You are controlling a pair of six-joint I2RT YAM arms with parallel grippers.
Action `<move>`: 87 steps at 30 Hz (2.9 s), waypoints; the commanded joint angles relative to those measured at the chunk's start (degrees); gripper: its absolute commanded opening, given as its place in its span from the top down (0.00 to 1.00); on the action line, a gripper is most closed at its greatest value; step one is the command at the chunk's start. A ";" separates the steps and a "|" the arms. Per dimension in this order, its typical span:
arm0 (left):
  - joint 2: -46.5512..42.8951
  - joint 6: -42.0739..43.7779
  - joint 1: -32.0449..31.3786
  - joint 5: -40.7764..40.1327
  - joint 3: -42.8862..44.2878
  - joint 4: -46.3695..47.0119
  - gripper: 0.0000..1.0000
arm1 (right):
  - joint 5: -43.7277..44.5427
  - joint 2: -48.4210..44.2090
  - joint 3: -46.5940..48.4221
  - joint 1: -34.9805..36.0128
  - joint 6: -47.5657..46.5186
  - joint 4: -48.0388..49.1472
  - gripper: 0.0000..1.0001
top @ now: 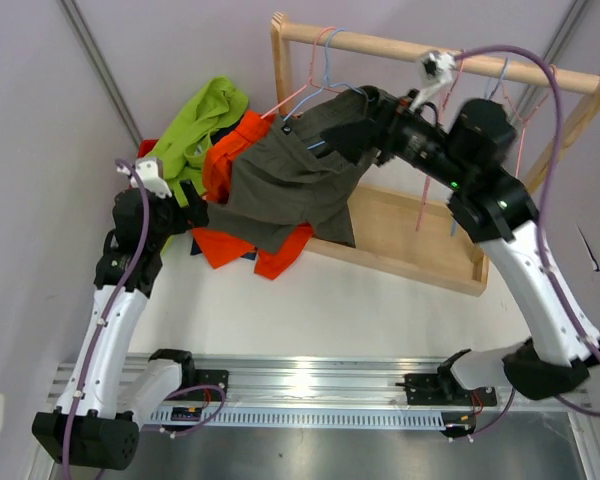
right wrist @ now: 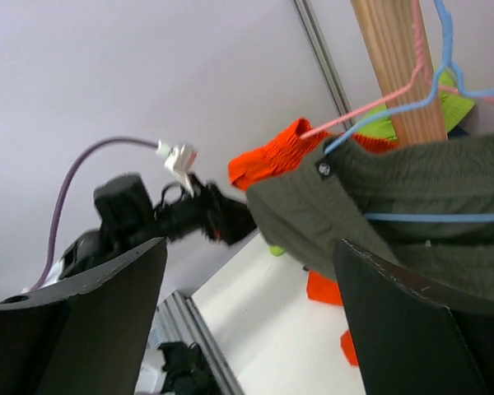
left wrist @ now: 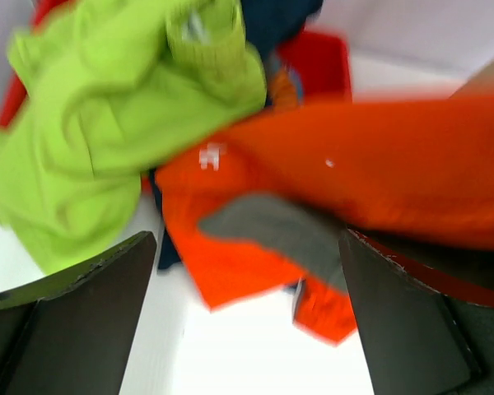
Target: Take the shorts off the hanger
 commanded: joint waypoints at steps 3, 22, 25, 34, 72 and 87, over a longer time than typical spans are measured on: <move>-5.85 1.13 -0.45 2.19 -7.36 1.97 0.01 | 8.70 12.38 10.31 1.96 -3.23 3.19 0.23; -7.88 0.87 -2.03 2.19 -9.74 2.15 0.01 | 16.88 28.58 19.47 5.04 -1.82 11.71 0.45; -8.06 0.87 -2.21 2.11 -9.83 2.15 0.01 | 17.15 30.52 21.23 5.30 -1.56 11.62 0.47; -7.71 1.04 -2.38 1.75 -9.74 2.23 0.01 | 19.52 28.86 19.58 5.92 -2.17 9.78 0.77; 1.25 3.33 -42.54 16.95 18.91 7.40 0.01 | 27.78 -5.16 -6.80 5.74 -3.15 7.31 1.00; 4.95 -1.68 -48.34 17.23 8.19 19.10 0.01 | 24.00 5.82 -0.83 5.83 0.73 13.47 1.00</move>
